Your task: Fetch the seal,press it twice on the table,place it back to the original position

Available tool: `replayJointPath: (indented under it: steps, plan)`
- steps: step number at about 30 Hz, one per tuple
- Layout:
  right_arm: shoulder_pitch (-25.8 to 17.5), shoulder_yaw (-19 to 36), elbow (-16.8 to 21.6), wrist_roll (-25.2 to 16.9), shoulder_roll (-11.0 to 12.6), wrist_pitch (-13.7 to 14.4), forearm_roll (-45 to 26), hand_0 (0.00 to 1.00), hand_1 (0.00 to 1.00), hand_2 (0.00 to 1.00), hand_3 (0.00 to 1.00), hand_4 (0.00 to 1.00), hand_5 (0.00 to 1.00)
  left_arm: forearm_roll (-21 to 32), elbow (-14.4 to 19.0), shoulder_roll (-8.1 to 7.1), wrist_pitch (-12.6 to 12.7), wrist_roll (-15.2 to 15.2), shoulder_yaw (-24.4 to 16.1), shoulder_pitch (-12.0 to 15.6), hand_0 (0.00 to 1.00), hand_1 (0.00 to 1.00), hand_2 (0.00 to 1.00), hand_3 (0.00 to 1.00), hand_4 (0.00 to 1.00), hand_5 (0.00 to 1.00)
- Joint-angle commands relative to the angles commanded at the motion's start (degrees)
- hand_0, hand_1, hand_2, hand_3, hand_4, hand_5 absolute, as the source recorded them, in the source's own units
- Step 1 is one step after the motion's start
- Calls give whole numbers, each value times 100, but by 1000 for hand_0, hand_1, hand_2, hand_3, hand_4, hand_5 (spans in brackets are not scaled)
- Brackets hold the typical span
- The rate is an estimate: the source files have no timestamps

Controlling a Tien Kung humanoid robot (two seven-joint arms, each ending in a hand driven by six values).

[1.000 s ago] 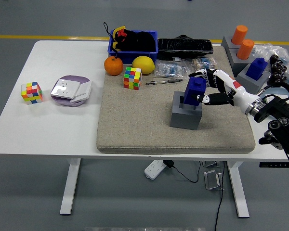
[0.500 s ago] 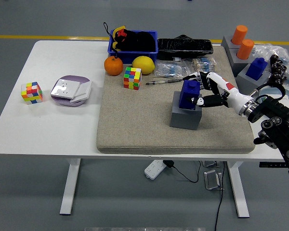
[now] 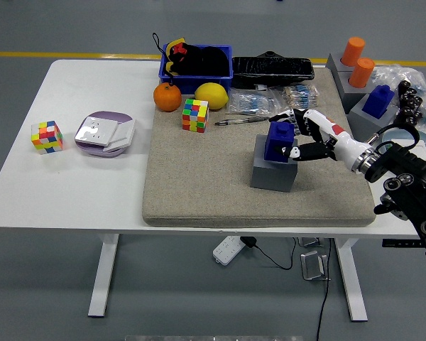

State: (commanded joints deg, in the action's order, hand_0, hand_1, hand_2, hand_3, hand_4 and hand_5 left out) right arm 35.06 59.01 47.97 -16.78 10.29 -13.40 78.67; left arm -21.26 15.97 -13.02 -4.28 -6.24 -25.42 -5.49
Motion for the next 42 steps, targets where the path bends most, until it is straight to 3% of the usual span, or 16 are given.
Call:
replayJointPath:
  steps: [15,16,21,22,27,28,42]
  plan:
    - [36,-108,-120,-38,-24,20,-23,491,420,425,508,603,2,-5,3,4,2,-1,0,-2,815,818,792,842,794,398]
    - [38,-113,-126,-41,-25,23,-25,526,468,474,559,605,2,-5,3,4,3,1,-3,-4,815,819,791,843,796,399]
    - [55,-126,-149,-63,-28,22,-32,526,468,474,559,605,2,-1,1,4,2,-1,7,-8,815,819,791,843,796,399]
    - [56,-126,-150,-65,-30,23,-33,587,556,550,624,719,2,-1,1,4,1,-2,8,-7,815,819,793,843,796,399]
    - [66,-139,-163,-81,-39,21,-23,587,556,550,624,719,2,-1,1,6,0,-1,4,-7,815,819,793,843,796,399]
    - [67,-141,-164,-83,-41,19,-22,657,679,667,718,838,2,-4,1,5,1,0,1,-9,815,817,791,843,796,399]
    - [83,-158,-179,-93,-54,7,-7,723,736,715,751,892,2,-10,3,8,-3,1,-4,-8,815,819,792,842,797,400]
